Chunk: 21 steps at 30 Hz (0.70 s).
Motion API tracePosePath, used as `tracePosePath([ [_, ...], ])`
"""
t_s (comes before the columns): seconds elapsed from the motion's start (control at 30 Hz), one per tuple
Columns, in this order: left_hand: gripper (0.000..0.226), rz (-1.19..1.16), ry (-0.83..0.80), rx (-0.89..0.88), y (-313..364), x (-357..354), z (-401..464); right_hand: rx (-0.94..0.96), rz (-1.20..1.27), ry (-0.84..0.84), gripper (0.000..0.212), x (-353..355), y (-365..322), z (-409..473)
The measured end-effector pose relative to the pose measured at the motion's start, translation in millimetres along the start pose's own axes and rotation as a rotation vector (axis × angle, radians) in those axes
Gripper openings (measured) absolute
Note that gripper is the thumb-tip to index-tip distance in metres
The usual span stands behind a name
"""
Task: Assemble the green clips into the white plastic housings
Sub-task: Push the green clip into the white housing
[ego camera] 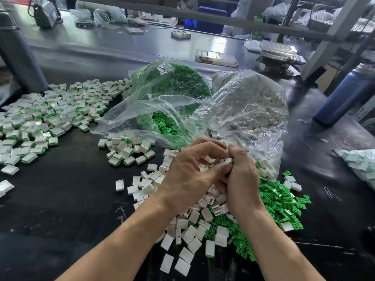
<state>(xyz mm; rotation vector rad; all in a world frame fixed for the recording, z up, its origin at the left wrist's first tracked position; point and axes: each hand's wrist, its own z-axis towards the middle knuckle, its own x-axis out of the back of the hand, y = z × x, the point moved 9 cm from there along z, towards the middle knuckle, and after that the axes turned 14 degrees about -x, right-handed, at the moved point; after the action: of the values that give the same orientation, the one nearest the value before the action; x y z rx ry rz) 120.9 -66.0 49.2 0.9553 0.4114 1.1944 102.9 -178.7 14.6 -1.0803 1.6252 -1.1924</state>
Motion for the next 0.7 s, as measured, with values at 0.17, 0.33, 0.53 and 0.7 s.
tracePosePath([
  [0.17, 0.014, 0.014, 0.016, -0.016, 1.4, -0.7, -0.5, 0.021, 0.039, -0.011, 0.046, -0.6, 1.0, 1.5],
  [0.33, 0.014, 0.011, 0.020, -0.007, 1.1, -0.8, -0.8, 0.028, 0.074, 0.014, 0.049, -1.1, 1.4, 2.7],
  [0.53, 0.013, -0.002, 0.044, 0.029, -2.7, 0.3, -3.0, 0.005, 0.074, 0.066, 0.049, 1.8, 6.7, 7.0],
  [0.7, 0.012, -0.028, 0.044, 0.048, -5.6, 0.9, -4.3, 0.038, 0.077, 0.052, 0.046, -1.5, 1.3, 5.3],
])
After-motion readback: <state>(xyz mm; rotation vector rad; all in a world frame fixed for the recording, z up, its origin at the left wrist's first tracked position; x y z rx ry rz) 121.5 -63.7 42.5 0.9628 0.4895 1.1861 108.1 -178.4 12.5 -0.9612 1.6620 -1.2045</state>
